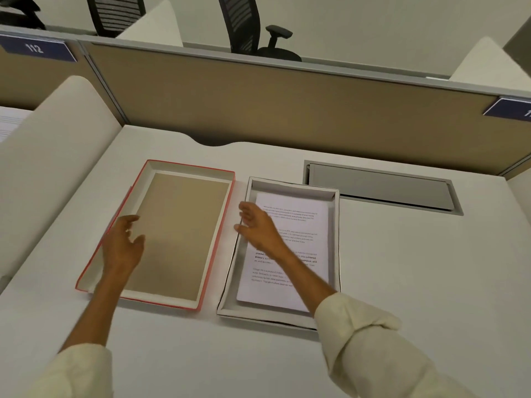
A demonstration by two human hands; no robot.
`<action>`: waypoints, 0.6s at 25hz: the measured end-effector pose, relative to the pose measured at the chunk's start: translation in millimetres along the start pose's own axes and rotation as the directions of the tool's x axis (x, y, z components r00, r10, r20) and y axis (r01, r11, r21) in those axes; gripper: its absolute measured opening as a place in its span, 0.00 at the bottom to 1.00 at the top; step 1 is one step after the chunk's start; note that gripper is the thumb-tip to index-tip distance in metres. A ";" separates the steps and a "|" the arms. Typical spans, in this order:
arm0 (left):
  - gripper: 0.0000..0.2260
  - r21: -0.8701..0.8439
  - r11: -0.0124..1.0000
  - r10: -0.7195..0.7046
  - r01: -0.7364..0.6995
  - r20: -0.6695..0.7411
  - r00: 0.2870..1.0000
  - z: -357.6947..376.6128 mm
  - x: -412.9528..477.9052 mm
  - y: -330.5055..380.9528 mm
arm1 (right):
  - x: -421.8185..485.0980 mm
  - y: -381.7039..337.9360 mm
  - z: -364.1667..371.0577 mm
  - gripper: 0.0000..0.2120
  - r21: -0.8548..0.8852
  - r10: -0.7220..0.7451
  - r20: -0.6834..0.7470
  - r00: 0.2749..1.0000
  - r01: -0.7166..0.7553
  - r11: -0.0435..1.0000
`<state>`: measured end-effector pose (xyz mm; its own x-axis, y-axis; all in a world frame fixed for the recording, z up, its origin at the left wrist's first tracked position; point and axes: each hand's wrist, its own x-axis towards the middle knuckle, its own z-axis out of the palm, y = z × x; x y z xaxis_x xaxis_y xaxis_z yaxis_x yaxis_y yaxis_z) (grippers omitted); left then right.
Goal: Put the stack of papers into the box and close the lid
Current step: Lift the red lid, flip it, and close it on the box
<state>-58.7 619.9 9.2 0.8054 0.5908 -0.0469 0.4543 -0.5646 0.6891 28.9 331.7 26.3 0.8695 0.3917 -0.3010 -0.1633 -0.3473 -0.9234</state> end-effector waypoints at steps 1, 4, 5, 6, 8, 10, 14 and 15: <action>0.22 0.091 0.996 0.010 -0.007 -0.029 1.000 -7.3 6.3 -13.8 | -5.0 0.2 15.8 0.31 0.058 0.024 0.014 1.000 -0.025 0.998; 0.25 0.237 0.970 -0.042 0.052 -0.049 0.998 -22.8 14.1 -43.0 | -15.6 2.8 54.6 0.33 0.199 0.117 0.032 0.993 -0.121 0.972; 0.26 0.255 0.963 -0.075 0.088 -0.058 0.995 -25.1 14.4 -51.4 | -19.1 5.3 65.0 0.33 0.222 0.147 0.027 0.989 -0.149 0.964; 0.26 0.261 0.956 -0.117 0.132 -0.070 0.991 -27.3 13.9 -58.7 | -22.6 8.2 75.0 0.32 0.214 0.174 0.012 0.985 -0.172 0.962; 0.24 0.263 0.942 -0.192 0.207 -0.081 0.978 -28.3 12.5 -67.9 | -26.7 19.2 92.2 0.28 0.178 0.200 -0.017 0.980 -0.194 0.965; 0.18 0.288 0.933 -0.204 0.215 -0.069 0.977 -29.7 10.7 -70.9 | -27.4 29.9 105.2 0.24 0.152 0.199 -0.040 0.979 -0.191 0.970; 0.10 0.348 0.922 -0.165 0.172 -0.049 0.985 -40.1 7.1 -67.8 | -31.4 31.4 114.0 0.24 0.094 0.131 -0.063 0.989 -0.125 0.988; 0.09 0.363 0.917 -0.157 0.164 -0.047 0.986 -44.4 6.2 -66.2 | -32.2 32.3 114.9 0.24 0.086 0.117 -0.058 0.991 -0.112 0.990</action>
<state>-100.7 686.6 -4.5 0.7051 0.6988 -0.1204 0.6867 -0.6306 0.3616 -57.9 405.7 -21.2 0.8698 0.2983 -0.3930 -0.2990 -0.3149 -0.9008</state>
